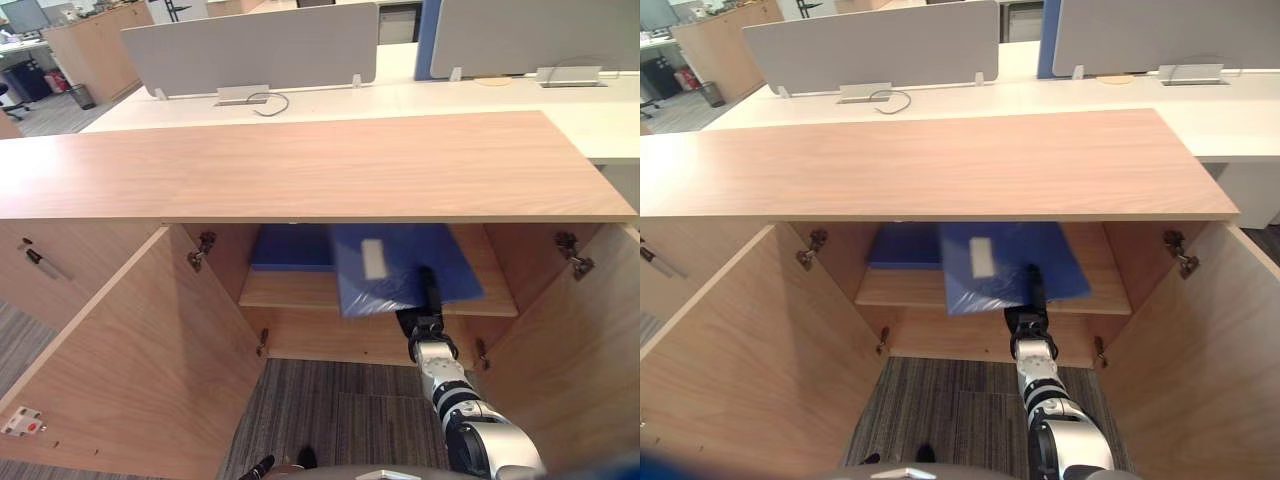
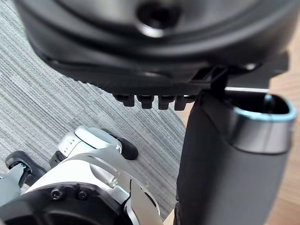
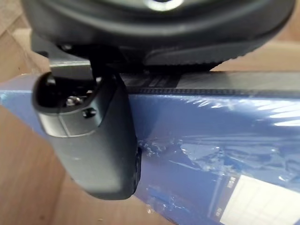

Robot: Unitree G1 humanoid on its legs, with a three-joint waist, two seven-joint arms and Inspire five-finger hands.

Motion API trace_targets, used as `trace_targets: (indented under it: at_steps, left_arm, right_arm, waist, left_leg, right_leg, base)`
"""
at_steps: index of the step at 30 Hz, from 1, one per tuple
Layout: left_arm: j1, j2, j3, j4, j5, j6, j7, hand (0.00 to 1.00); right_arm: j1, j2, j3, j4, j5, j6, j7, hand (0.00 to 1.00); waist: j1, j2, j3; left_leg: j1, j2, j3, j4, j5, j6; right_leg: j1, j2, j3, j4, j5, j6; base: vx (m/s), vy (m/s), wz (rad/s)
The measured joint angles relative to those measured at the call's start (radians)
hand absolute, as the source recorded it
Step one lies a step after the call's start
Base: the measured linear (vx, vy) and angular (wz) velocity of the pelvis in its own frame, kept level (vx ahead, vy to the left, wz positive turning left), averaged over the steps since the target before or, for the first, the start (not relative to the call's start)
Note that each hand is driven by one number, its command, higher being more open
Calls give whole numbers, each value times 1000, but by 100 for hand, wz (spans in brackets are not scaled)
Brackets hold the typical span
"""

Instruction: Walk over to the cabinet, pick up the folder, carry it to the office cabinet, place the folder inside the office cabinet, then close the office cabinet door

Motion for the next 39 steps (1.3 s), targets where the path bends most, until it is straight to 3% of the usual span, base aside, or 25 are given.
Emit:
trace_targets:
  at_steps: [3, 7, 10, 12, 13, 14, 15, 16, 18, 19, 21, 23, 28, 33, 39]
  left_arm:
    - [1, 0, -20, -5, -29, 10, 16, 100]
    - [1, -4, -29, -10, -81, 16, 26, 100]
    - [4, -18, -15, -12, -100, 16, 30, 100]
    - [-1, -40, -15, -31, -102, 16, 30, 100]
    - [-1, -59, -15, -33, -110, 16, 30, 100]
    - [1, -71, -15, -33, -119, 15, 30, 100]
    - [0, -73, -15, -34, -118, 14, 30, 100]
    - [0, -74, -15, -38, -116, 14, 30, 100]
    - [-1, -77, -13, -38, -111, 16, 30, 100]
    - [-1, -93, 23, -37, -98, 17, 30, 100]
    - [-1, -98, 25, -37, -94, 18, 30, 100]
    - [-7, -106, 35, -37, -85, 20, 24, 100]
    - [-18, -108, 62, -39, -66, 17, 20, 100]
    - [-26, -86, 0, -38, -60, 15, 18, 100]
    - [-27, -71, -80, -42, -47, 2, 40, 100]
  right_arm:
    - [-1, 10, -41, 0, 55, -49, -25, 0]
    - [-1, 25, -99, 2, 54, -67, -64, 0]
    - [-12, 20, -121, 0, 52, -86, -88, 0]
    - [-42, 4, -147, -25, 44, -93, -102, 0]
    - [-68, -9, -151, -50, 39, -95, -110, 0]
    - [-100, -20, -152, -75, 7, -95, -119, 0]
    - [-120, -20, -151, -87, -9, -92, -121, 0]
    - [-184, -18, -148, -109, -47, -79, -126, 0]
    - [-244, -18, -147, -129, -75, -62, -132, 0]
    - [-292, -20, -146, -159, -108, -61, -141, 0]
    - [-318, -28, -145, -178, -115, -60, -147, 0]
    - [-350, -56, -148, -221, -116, -76, -164, 0]
    - [-386, -98, -188, -255, -155, -112, -184, 0]
    - [-415, -143, -219, -255, -182, -104, -197, 0]
    - [-488, -213, -226, -252, -184, -86, -231, 0]
  waist:
    - [6, -2, 1]
    - [7, -6, 5]
    - [7, 5, 7]
    - [8, 36, 37]
    - [7, 72, 61]
    - [7, 101, 76]
    - [8, 110, 82]
    - [18, 114, 99]
    - [27, 112, 122]
    - [30, 102, 152]
    - [30, 92, 162]
    - [28, 71, 187]
    - [27, 51, 210]
    - [27, 45, 221]
    - [31, 45, 221]
  left_leg:
    - [12, -8, -1, 0, -9, -3]
    - [8, -16, -5, 0, -12, -5]
    - [-9, -23, -33, 17, -26, 5]
    - [-98, -16, -55, 185, -101, 20]
    - [-171, -2, -55, 341, -168, 37]
    - [-248, 12, -52, 492, -235, 52]
    - [-287, 17, -48, 559, -267, 60]
    - [-378, 25, -20, 703, -339, 71]
    - [-441, 31, 6, 812, -398, 78]
    - [-500, 27, 30, 917, -454, 85]
    - [-552, 23, 43, 993, -489, 93]
    - [-640, 15, 73, 1123, -546, 106]
    - [-754, -3, 125, 1265, -607, 120]
    - [-836, -4, 140, 1302, -600, 135]
    - [-887, -8, 132, 1308, -581, 157]
  right_leg:
    - [13, -8, -5, 9, -3, 5]
    - [10, -18, -14, 18, -3, 9]
    - [5, -25, -56, 38, -8, 17]
    - [-36, -32, -83, 128, -20, 33]
    - [-83, -37, -90, 231, -46, 42]
    - [-152, -47, -87, 369, -97, 43]
    - [-195, -55, -81, 440, -128, 40]
    - [-309, -79, -45, 615, -206, 36]
    - [-392, -99, -4, 743, -267, 43]
    - [-472, -128, 31, 865, -332, 58]
    - [-532, -146, 56, 957, -369, 76]
    - [-632, -181, 107, 1096, -445, 106]
    - [-751, -225, 182, 1222, -563, 129]
    - [-844, -235, 206, 1272, -577, 132]
    - [-881, -239, 192, 1277, -576, 133]
  base:
    - [80, 16, 7]
    - [56, 20, 7]
    - [21, 13, 31]
    - [-62, 41, 38]
    - [-118, 105, 20]
    - [-128, 129, 7]
    - [-137, 144, -22]
    - [-142, 124, -37]
    - [-153, 114, -45]
    - [-160, 103, -36]
    - [-176, 104, -22]
    - [-170, 99, -13]
    - [-116, 127, -8]
    - [-68, 72, 1]
    - [-3, 1, 10]
